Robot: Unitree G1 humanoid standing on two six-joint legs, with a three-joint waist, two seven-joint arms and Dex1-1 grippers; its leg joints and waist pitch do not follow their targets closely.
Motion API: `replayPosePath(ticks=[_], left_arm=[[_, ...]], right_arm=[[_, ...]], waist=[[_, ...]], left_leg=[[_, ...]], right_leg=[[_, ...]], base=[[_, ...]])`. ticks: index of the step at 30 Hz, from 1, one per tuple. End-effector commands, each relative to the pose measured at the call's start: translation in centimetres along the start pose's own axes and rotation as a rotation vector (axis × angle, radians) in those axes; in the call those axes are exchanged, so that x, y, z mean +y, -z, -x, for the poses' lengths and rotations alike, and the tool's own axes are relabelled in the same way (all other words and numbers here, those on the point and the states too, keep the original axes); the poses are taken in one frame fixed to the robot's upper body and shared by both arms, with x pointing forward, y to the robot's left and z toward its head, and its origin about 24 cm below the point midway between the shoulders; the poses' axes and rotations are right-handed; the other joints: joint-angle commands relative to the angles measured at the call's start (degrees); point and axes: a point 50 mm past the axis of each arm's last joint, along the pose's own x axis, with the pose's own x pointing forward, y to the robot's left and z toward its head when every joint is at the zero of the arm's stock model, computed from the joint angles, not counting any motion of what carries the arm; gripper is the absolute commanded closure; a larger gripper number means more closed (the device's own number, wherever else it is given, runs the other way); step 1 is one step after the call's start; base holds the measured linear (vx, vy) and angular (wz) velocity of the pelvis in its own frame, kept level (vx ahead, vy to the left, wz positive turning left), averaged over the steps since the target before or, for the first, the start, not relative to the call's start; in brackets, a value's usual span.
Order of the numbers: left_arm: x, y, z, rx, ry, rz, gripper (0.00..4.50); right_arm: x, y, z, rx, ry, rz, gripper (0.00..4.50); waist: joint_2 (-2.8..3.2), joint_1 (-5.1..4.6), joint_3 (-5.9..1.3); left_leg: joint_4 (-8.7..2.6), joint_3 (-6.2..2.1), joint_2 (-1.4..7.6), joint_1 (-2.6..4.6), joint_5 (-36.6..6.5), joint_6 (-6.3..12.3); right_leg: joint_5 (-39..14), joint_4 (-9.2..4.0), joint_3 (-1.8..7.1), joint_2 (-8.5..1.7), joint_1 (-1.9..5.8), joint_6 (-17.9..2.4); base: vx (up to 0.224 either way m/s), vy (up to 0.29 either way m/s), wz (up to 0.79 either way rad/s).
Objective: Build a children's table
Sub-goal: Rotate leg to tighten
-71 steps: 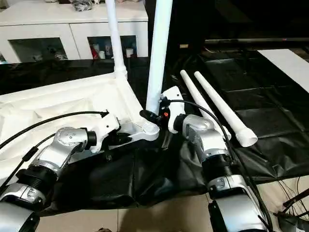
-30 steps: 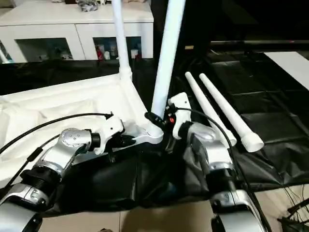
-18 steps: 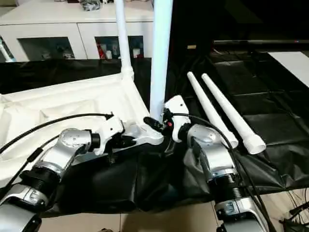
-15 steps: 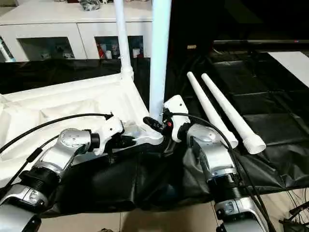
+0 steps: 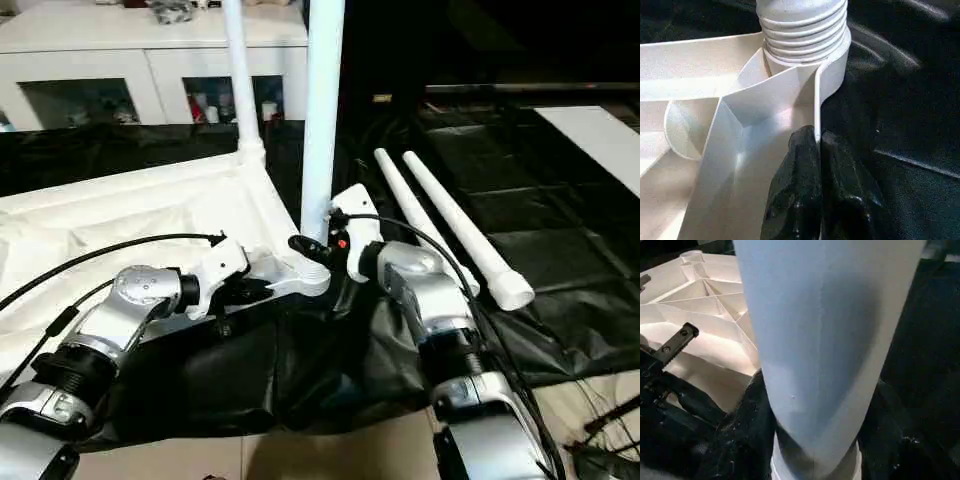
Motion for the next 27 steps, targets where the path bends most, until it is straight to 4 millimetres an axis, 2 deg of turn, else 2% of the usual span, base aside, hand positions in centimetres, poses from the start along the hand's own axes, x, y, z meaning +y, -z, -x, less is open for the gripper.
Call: replayPosePath(ticks=[1, 4, 6, 9, 13, 19, 22, 24, 25, 27], left_arm=[[-0.6, -0.2, -0.4, -0.012, 0.035, -0.012, 4.5], [-0.6, -0.3, -0.4, -0.01, 0.035, -0.014, 4.5], [-0.5, -0.3, -0.4, -0.009, 0.035, -0.016, 4.5], [-0.5, -0.4, -0.5, -0.011, 0.034, -0.021, 4.5], [-0.5, -0.5, -0.6, -0.012, 0.031, -0.027, 4.5], [-0.3, -0.7, -0.6, -0.013, 0.021, -0.027, 4.5], [0.1, -1.1, -0.7, -0.023, -0.001, -0.003, 4.5], [0.4, -1.4, -0.8, -0.025, -0.028, 0.018, 4.5], [0.5, -1.5, -0.9, -0.022, -0.045, 0.027, 4.5], [0.8, -2.0, -1.6, -0.006, -0.092, 0.048, 4.5]], right_arm=[[-0.4, 6.5, 0.9, 0.25, 0.084, -0.19, 2.66], [-0.4, 6.5, 0.8, 0.253, 0.072, -0.173, 2.66], [-0.2, 6.6, 0.9, 0.265, 0.056, -0.144, 2.66], [0.0, 7.0, 0.9, 0.282, 0.045, -0.081, 2.66], [0.2, 7.3, 0.8, 0.282, 0.057, 0.0, 2.66], [0.2, 6.7, 0.4, 0.227, 0.101, -0.044, 2.66], [0.0, 6.6, 0.0, 0.201, 0.168, -0.095, 2.66], [-0.1, 6.5, -0.3, 0.197, 0.232, -0.117, 2.66], [-0.2, 6.5, -0.5, 0.199, 0.269, -0.121, 2.66], [-0.5, 6.4, -1.1, 0.198, 0.365, -0.136, 2.66]], waist=[[0.36, -0.48, -1.3], [0.41, -0.62, -1.28], [0.62, -0.6, -1.33], [0.62, -0.39, -1.42], [0.57, -0.27, -1.4], [0.92, -0.51, -1.3], [0.92, -0.78, -1.19], [1.27, -1.26, -0.95], [1.28, -1.46, -0.98], [2.07, -1.79, -0.72]], left_leg=[[-5.19, -4.29, 4.43, 2.63, -39.04, -4.08], [-5.53, -4.44, 4.51, 2.72, -41.14, -4.62], [-5.77, -4.4, 4.57, 2.76, -41.9, -5.02], [-5.63, -4.14, 4.49, 3.06, -41.72, -4.88], [-5.47, -3.97, 4.44, 3.1, -40.8, -4.35], [-5.67, -4.26, 4.46, 3.05, -42.34, -4.53], [-5.56, -4.41, 4.32, 3.28, -43.49, -4.55], [-5.71, -4.76, 4.25, 3.31, -45.05, -4.84], [-5.9, -4.9, 4.26, 3.19, -45.79, -5.02], [-7.31, -5.04, 4.7, 3.16, -50.7, -6.05]], right_leg=[[-42.52, -6.74, 2.41, -5.25, -0.94, -3.38], [-41.09, -6.75, 2.22, -5.08, -0.86, -3.46], [-38.98, -6.67, 2.32, -5.02, -0.84, -3.99], [-37.8, -6.72, 2.69, -5.07, -1.13, -4.61], [-38.57, -6.94, 2.73, -5.2, -1.21, -4.57], [-39.18, -6.9, 2.43, -4.99, -1.1, -4.33], [-41.68, -7.21, 2.04, -5.04, -1.19, -3.48], [-42.9, -7.45, 1.19, -4.89, -1.03, -2.82], [-42.68, -7.39, 0.87, -4.7, -0.69, -2.49], [-38.25, -6.75, -0.21, -3.89, 0.09, -2.94]], base=[[0.0, 0.0, 0.0], [0.0, 0.0, 0.0], [0.0, 0.0, 0.0], [0.0, 0.0, 0.0], [0.0, 0.0, 0.0], [0.0, 0.0, 0.0], [0.0, 0.0, 0.0], [0.0, 0.0, 0.0], [0.0, 0.0, 0.0], [0.0, 0.0, 0.0]])
